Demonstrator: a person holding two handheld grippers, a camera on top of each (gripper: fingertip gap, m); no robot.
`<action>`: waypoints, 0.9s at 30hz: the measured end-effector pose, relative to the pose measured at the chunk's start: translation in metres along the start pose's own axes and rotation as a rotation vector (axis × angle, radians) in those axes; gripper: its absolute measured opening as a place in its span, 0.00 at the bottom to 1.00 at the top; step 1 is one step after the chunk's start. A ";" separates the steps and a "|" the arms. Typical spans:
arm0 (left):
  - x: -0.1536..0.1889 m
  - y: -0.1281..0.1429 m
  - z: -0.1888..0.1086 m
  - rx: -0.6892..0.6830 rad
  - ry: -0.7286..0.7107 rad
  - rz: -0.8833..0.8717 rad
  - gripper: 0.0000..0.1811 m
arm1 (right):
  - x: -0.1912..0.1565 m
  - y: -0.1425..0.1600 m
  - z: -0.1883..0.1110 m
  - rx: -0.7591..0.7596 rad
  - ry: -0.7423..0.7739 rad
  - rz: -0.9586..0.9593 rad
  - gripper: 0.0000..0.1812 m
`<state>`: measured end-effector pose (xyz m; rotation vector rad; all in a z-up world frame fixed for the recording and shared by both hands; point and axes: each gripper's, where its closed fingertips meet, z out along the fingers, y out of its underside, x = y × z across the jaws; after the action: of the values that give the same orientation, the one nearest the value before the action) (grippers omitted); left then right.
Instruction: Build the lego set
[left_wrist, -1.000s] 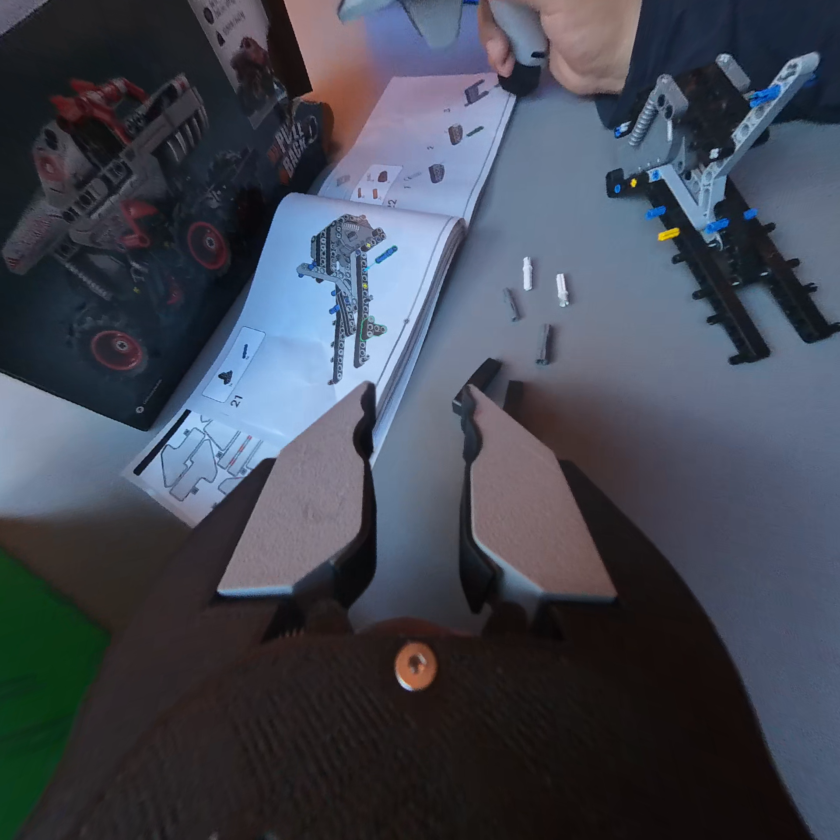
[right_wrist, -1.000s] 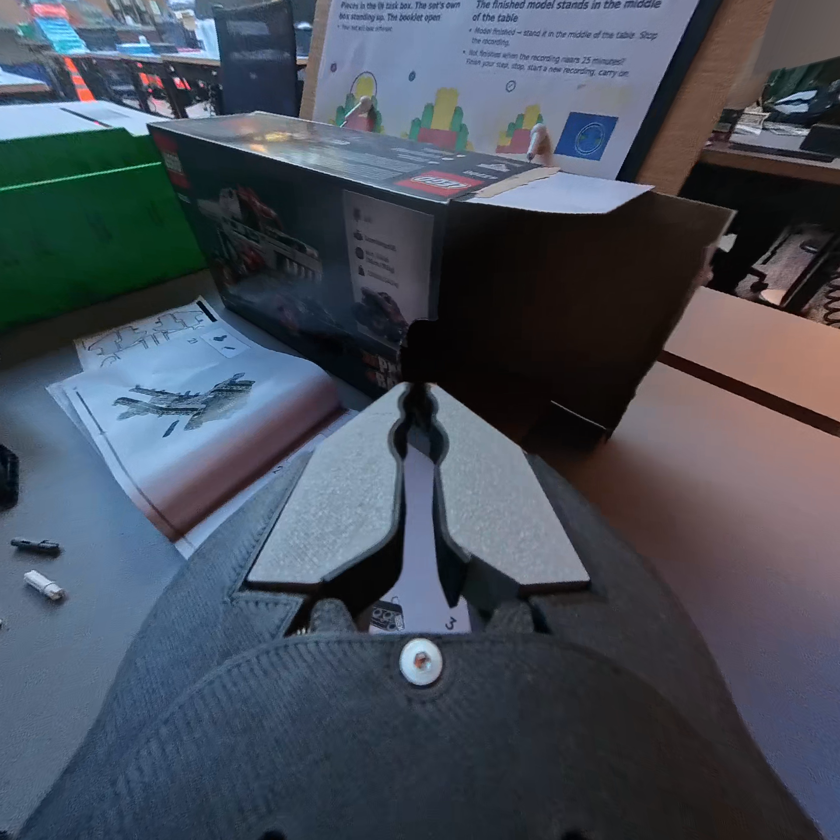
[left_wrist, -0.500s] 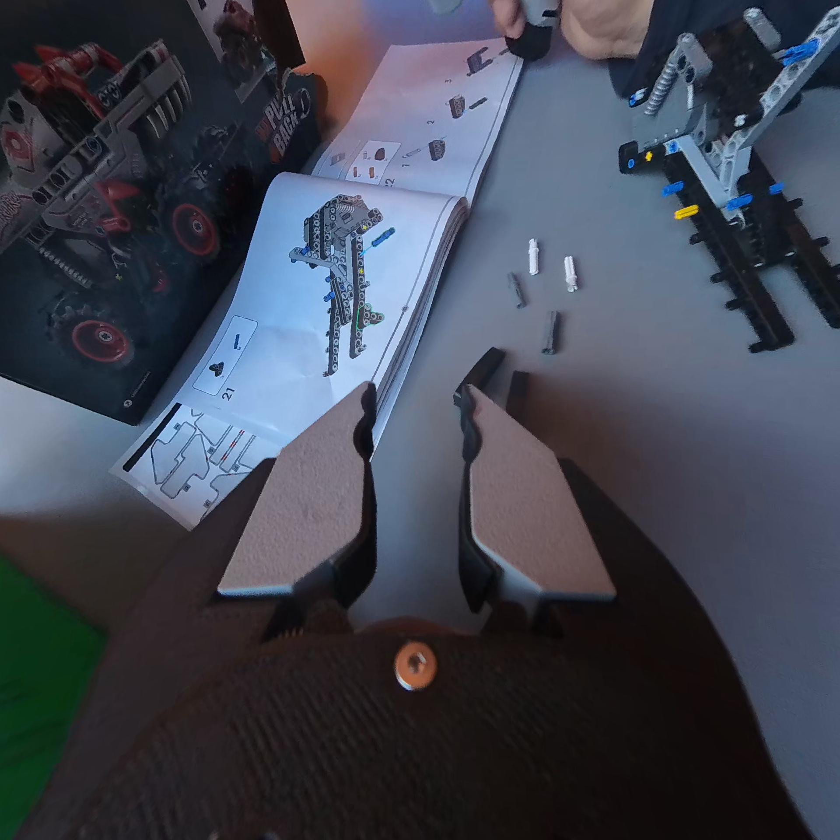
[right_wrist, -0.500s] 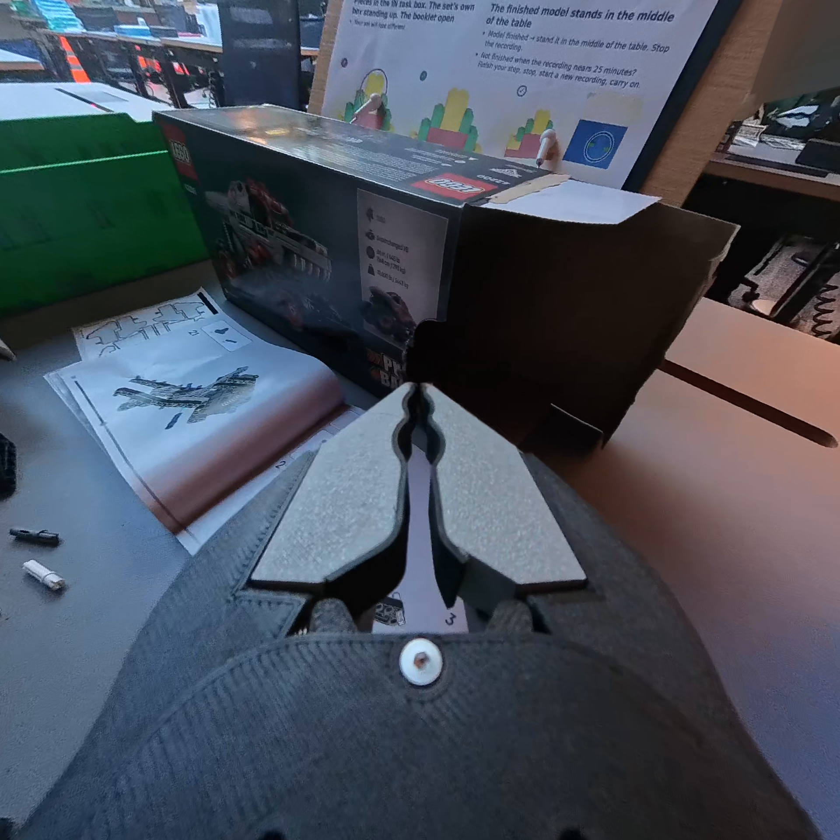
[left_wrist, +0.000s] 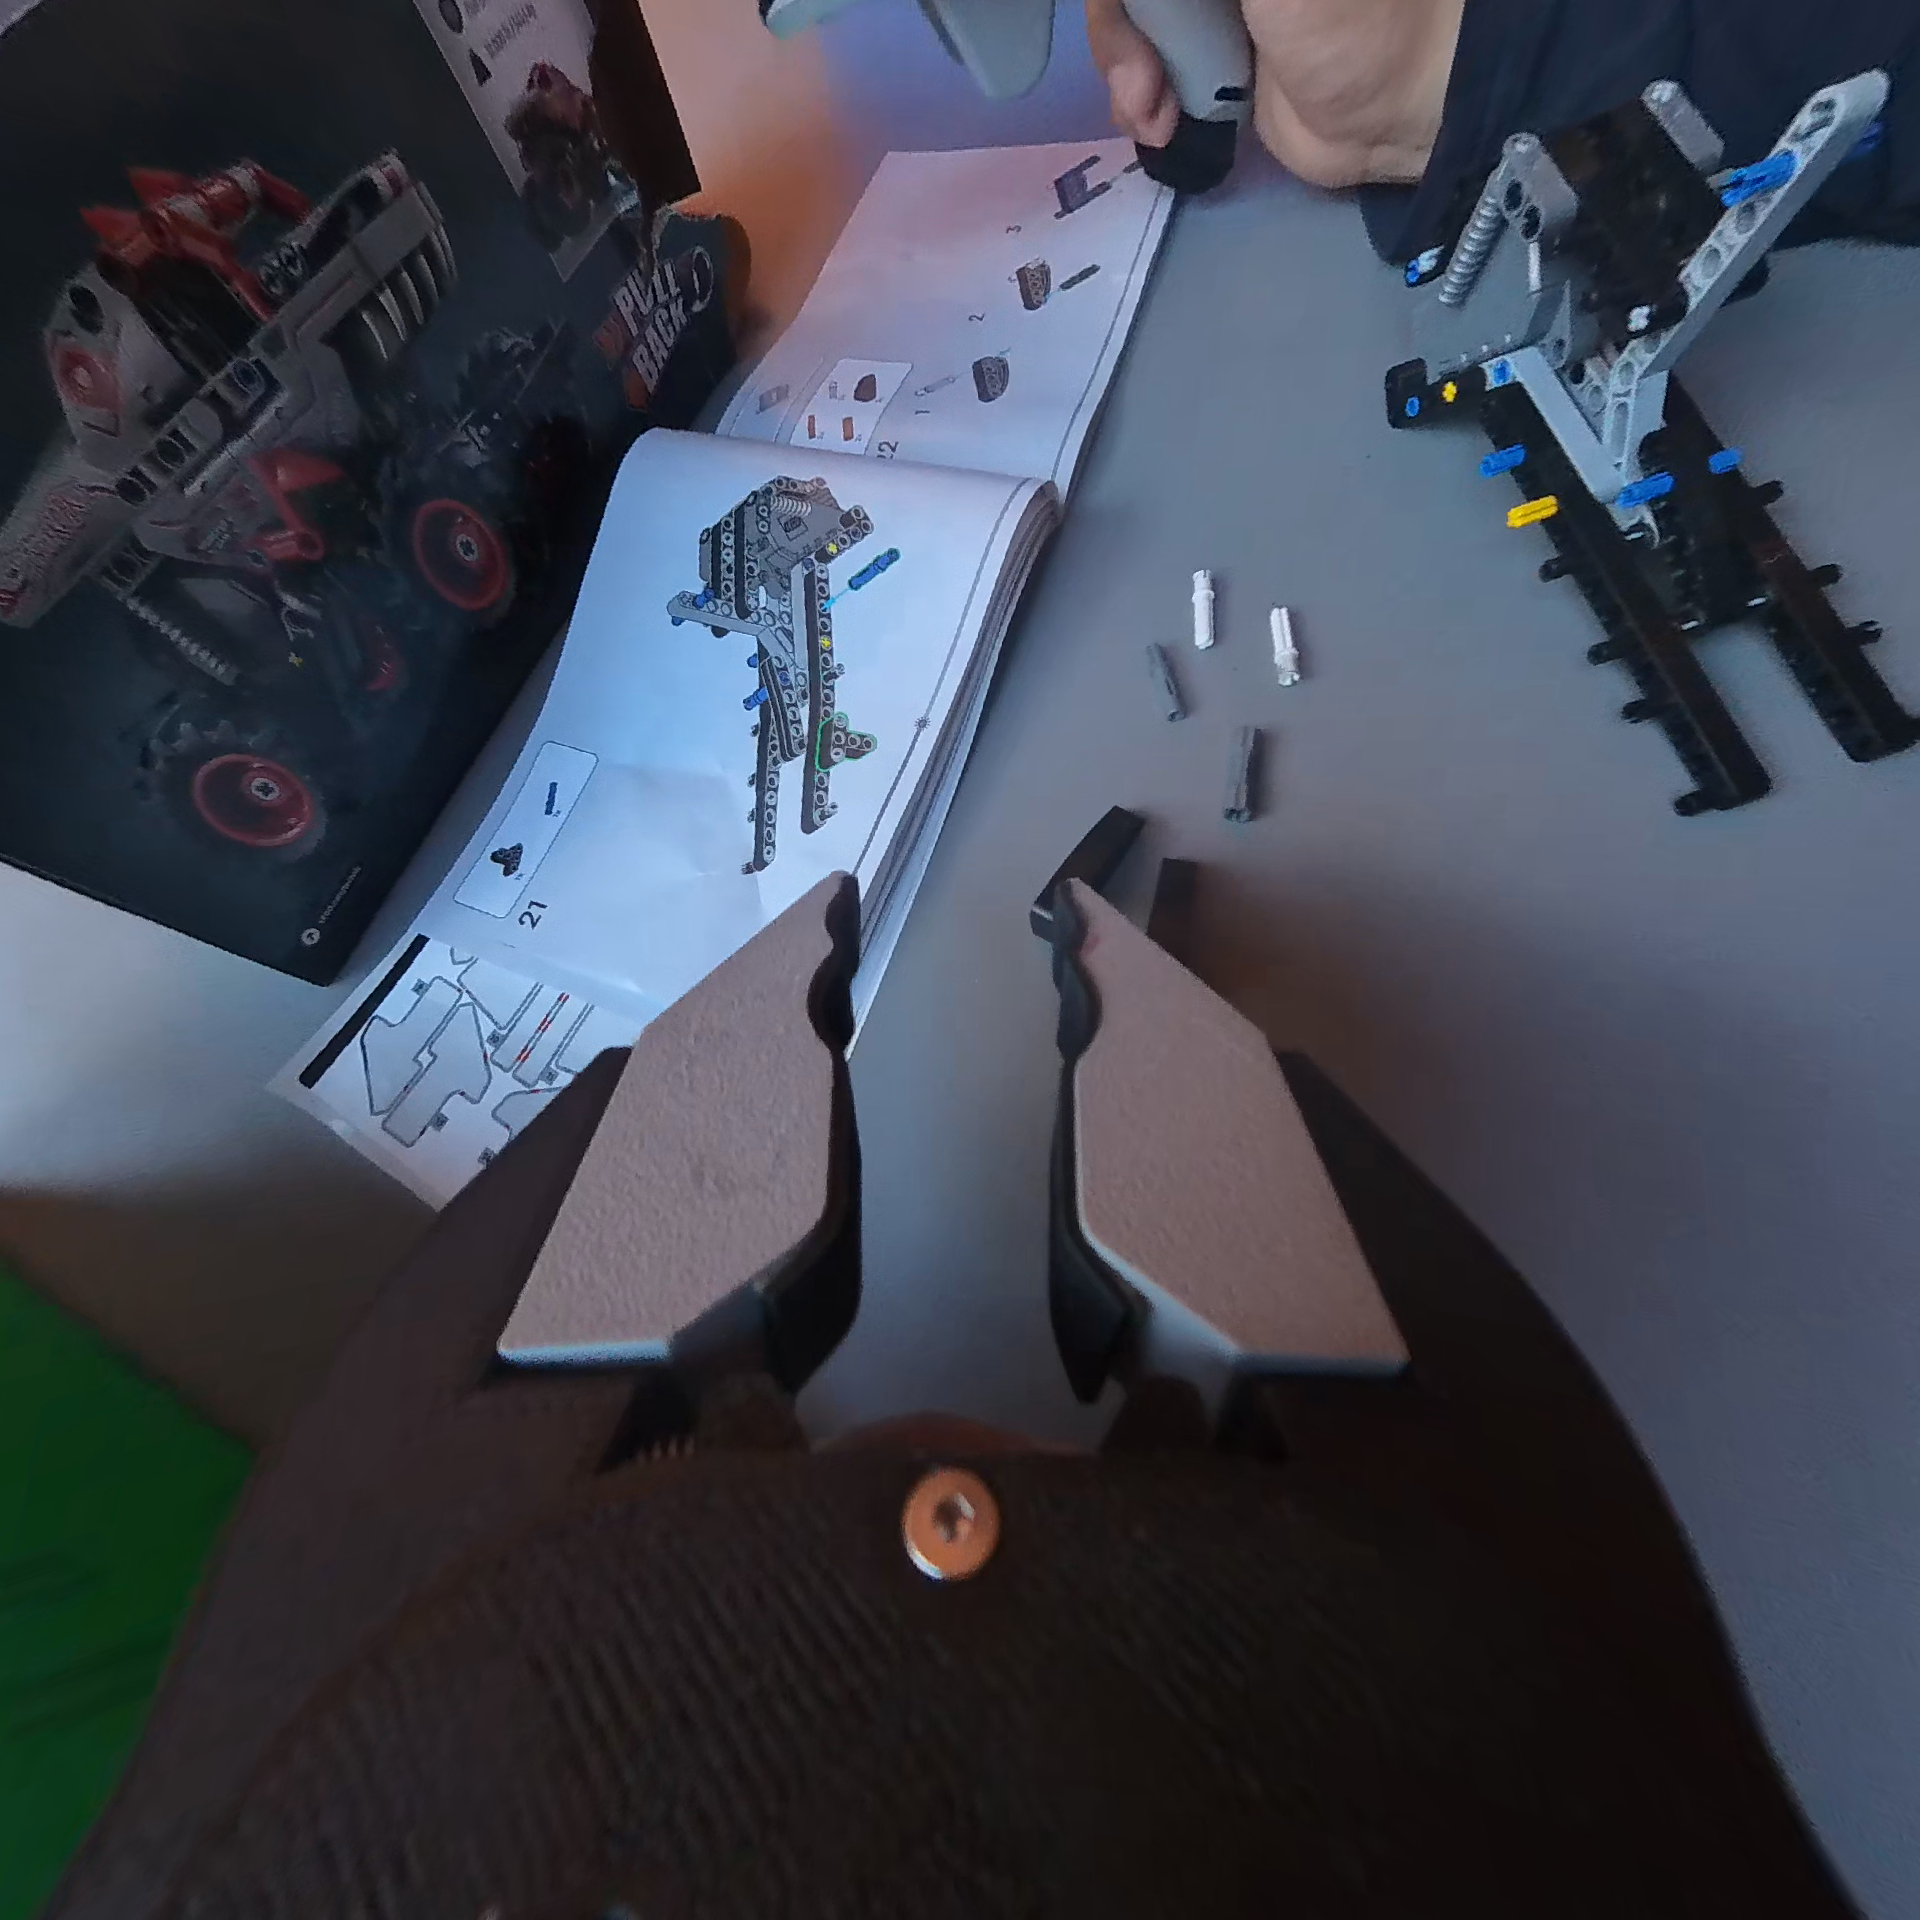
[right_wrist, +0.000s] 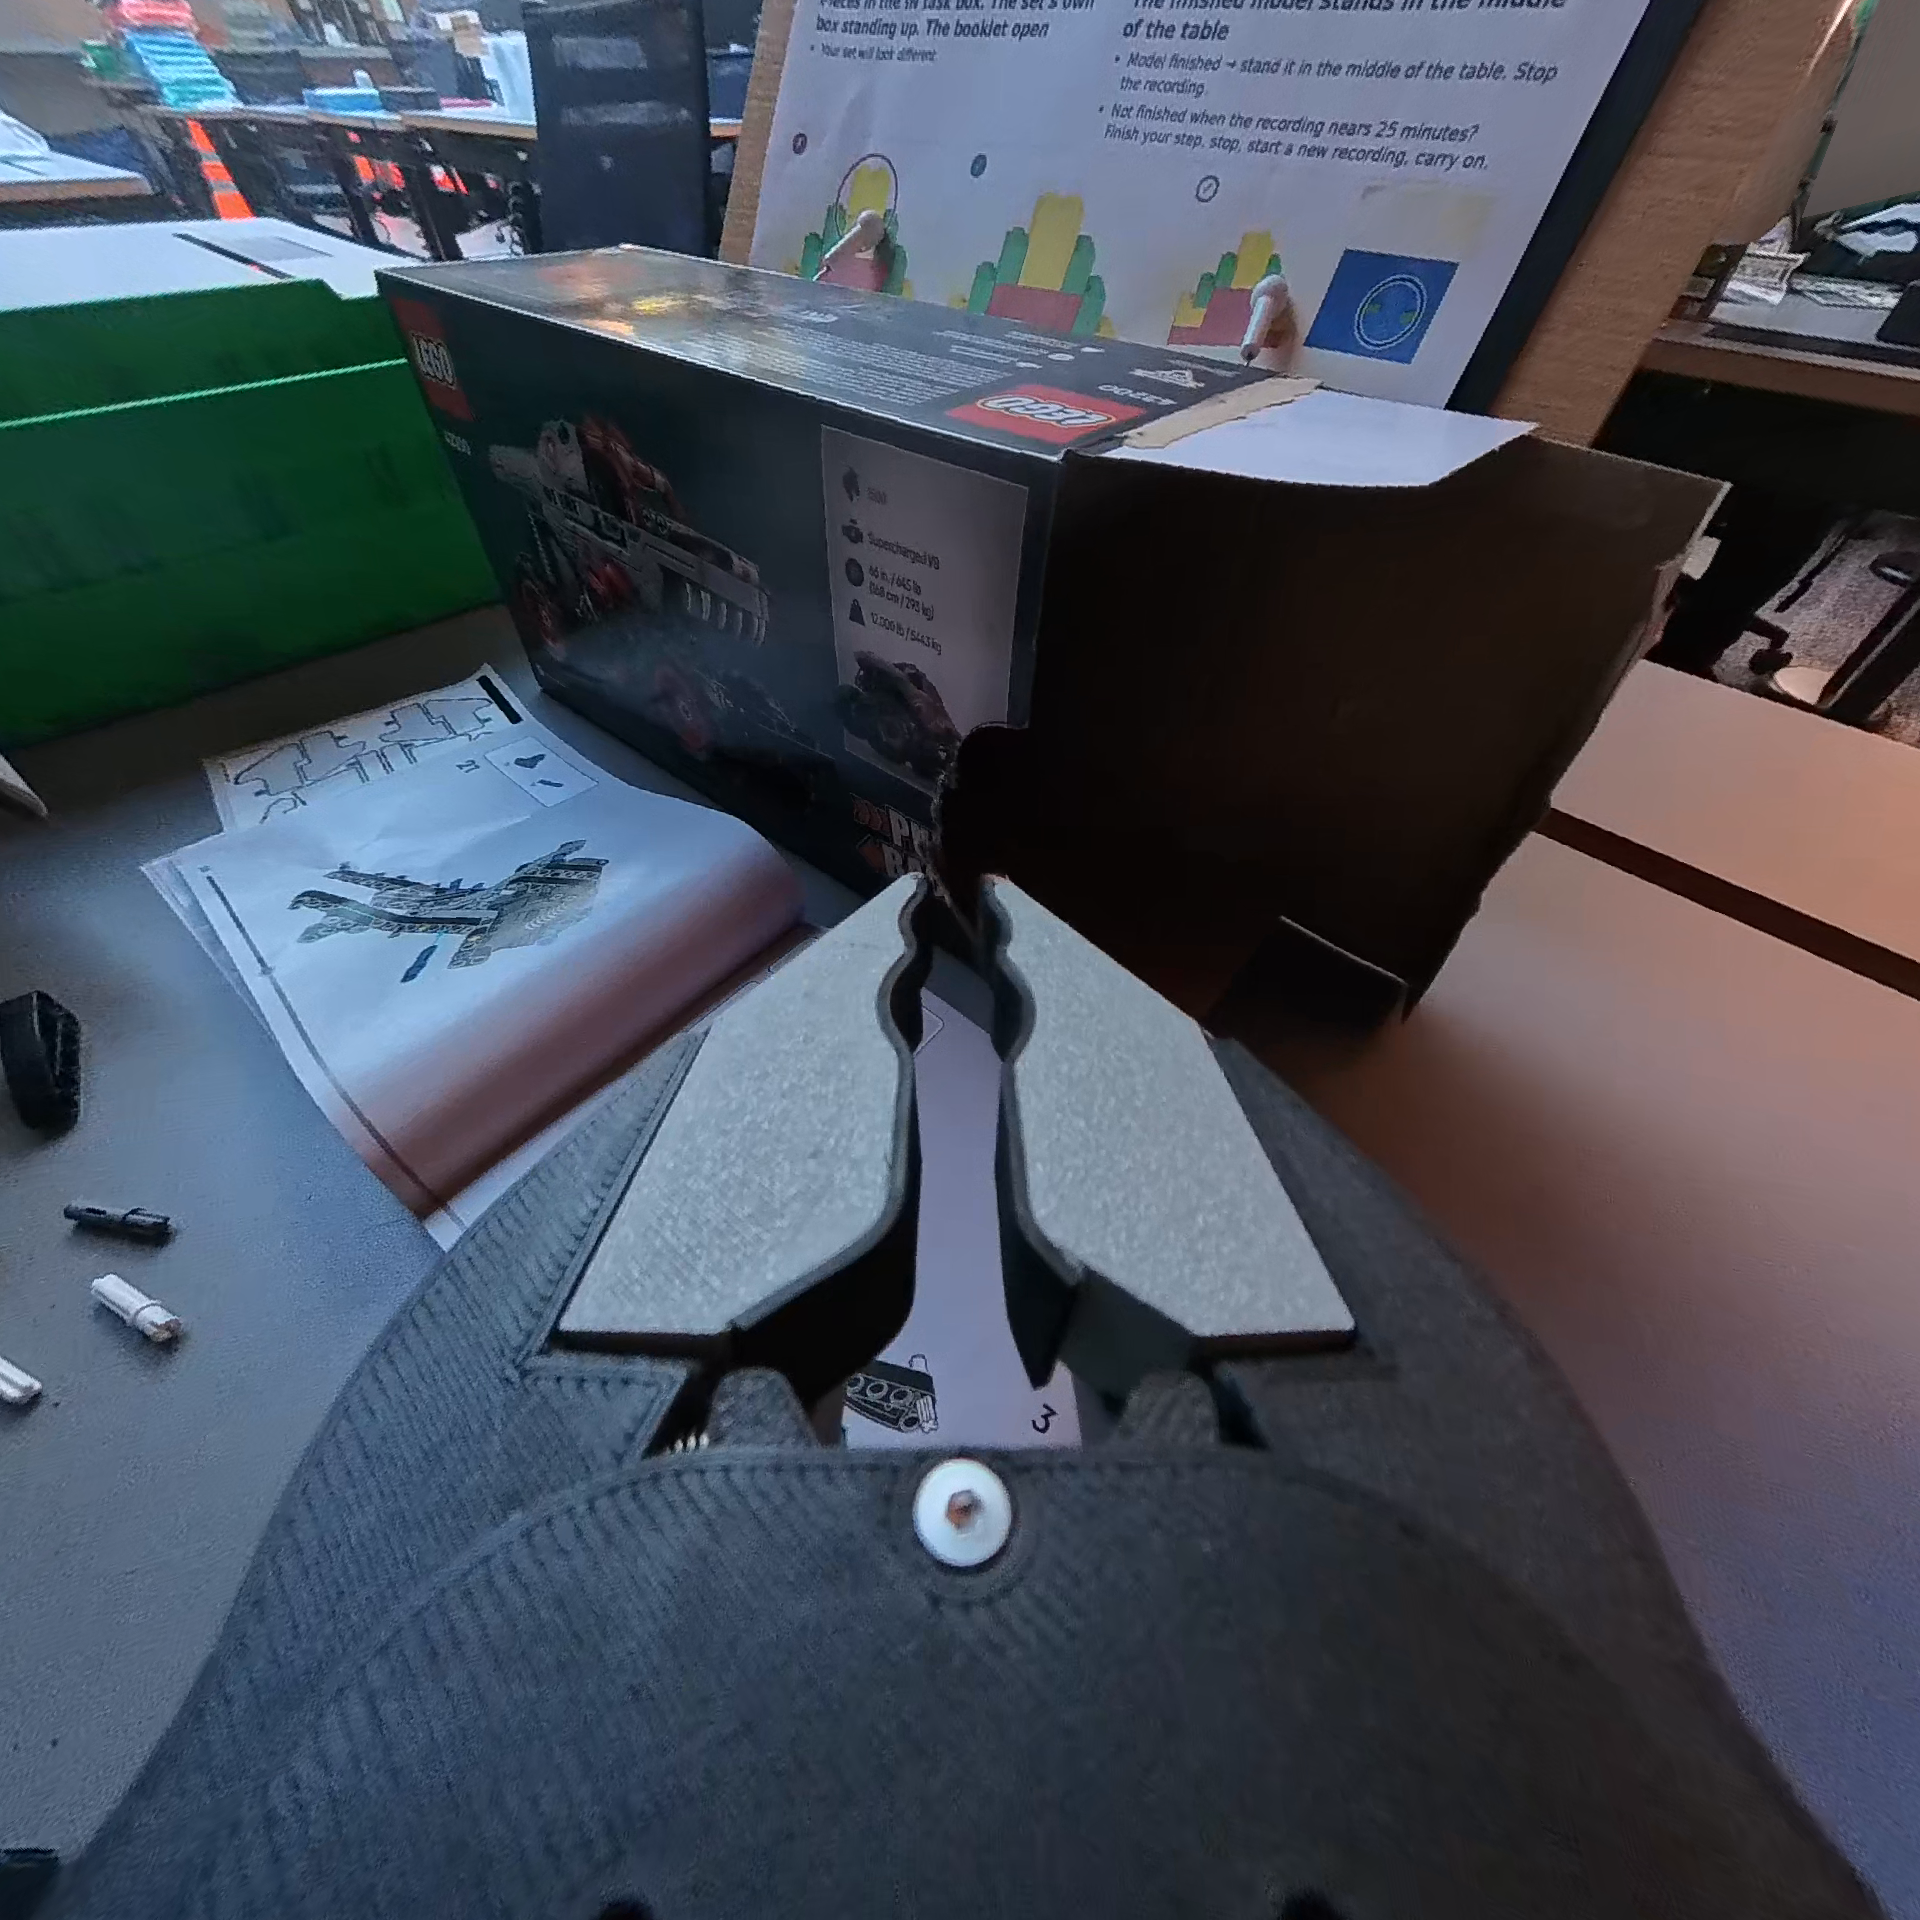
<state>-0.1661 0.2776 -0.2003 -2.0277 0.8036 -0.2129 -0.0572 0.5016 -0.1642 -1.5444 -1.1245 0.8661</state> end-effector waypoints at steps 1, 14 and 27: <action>0.000 0.000 0.000 0.000 0.000 0.001 0.20 | 0.000 0.000 0.000 0.001 0.001 0.002 0.03; -0.001 0.000 0.001 -0.001 -0.002 0.001 0.18 | -0.011 -0.011 -0.015 -0.024 -0.082 -0.038 0.26; 0.010 -0.012 -0.011 0.048 0.007 0.038 0.17 | -0.141 -0.017 -0.151 -0.088 -0.061 -0.076 0.41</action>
<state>-0.1575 0.2682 -0.1858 -1.9663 0.8329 -0.2156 0.0342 0.3231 -0.1111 -1.5452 -1.2724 0.8271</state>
